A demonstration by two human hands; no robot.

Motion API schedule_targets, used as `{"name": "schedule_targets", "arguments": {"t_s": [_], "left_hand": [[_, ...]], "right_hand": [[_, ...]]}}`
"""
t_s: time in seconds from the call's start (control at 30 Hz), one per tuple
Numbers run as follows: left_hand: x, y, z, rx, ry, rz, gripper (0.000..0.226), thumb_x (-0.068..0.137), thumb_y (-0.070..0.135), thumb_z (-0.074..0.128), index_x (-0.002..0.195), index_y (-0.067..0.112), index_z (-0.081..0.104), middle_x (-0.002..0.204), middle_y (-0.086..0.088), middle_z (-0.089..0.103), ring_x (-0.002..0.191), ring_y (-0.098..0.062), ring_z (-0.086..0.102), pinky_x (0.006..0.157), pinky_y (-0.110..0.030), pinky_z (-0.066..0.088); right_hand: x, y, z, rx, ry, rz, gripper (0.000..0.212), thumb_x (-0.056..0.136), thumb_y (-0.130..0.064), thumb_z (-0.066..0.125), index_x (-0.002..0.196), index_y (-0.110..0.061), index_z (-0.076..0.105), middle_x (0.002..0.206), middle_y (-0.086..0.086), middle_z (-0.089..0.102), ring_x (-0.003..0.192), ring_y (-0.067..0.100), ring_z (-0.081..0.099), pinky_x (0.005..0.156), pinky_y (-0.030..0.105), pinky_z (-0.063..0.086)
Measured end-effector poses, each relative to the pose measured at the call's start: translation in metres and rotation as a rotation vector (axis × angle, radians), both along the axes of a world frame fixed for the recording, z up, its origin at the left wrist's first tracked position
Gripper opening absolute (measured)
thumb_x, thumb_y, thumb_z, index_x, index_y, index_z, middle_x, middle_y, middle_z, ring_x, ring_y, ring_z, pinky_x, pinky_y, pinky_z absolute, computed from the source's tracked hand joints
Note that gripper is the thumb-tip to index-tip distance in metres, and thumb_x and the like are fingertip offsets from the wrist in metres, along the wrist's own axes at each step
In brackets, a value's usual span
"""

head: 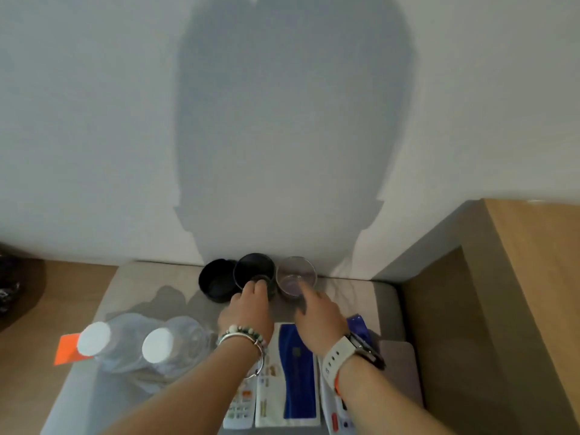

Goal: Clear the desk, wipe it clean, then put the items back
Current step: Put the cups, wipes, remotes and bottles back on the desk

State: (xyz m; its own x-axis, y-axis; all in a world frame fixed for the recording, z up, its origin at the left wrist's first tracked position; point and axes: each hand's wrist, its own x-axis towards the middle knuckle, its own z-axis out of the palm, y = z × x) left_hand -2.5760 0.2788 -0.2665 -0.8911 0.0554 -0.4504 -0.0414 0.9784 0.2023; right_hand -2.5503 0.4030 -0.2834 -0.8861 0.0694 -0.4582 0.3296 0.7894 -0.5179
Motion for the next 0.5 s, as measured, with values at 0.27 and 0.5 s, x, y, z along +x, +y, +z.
{"name": "schedule_targets", "arguments": {"t_s": [0.27,0.5], "left_hand": [[-0.007,-0.008,-0.012,-0.031,0.048,-0.025,0.015,0.099,0.020,0.038,0.111,0.013,0.044,0.114,-0.006,0.052,0.103,-0.027,0.054,0.074,-0.035,0.043],[0.008,-0.004,0.025,0.109,0.140,-0.017,0.018,0.098,0.026,0.042,0.103,0.010,0.048,0.107,-0.006,0.055,0.095,-0.025,0.055,0.068,-0.029,0.036]], "right_hand": [[0.008,-0.008,-0.018,-0.105,0.069,-0.140,0.021,0.098,-0.031,0.045,0.115,-0.021,0.050,0.106,0.002,0.060,0.091,0.016,0.060,0.071,0.023,0.046],[0.045,-0.002,0.013,-0.191,0.078,-0.381,0.008,0.098,-0.030,0.044,0.096,-0.022,0.043,0.092,0.002,0.061,0.082,0.014,0.062,0.070,0.025,0.051]]}}
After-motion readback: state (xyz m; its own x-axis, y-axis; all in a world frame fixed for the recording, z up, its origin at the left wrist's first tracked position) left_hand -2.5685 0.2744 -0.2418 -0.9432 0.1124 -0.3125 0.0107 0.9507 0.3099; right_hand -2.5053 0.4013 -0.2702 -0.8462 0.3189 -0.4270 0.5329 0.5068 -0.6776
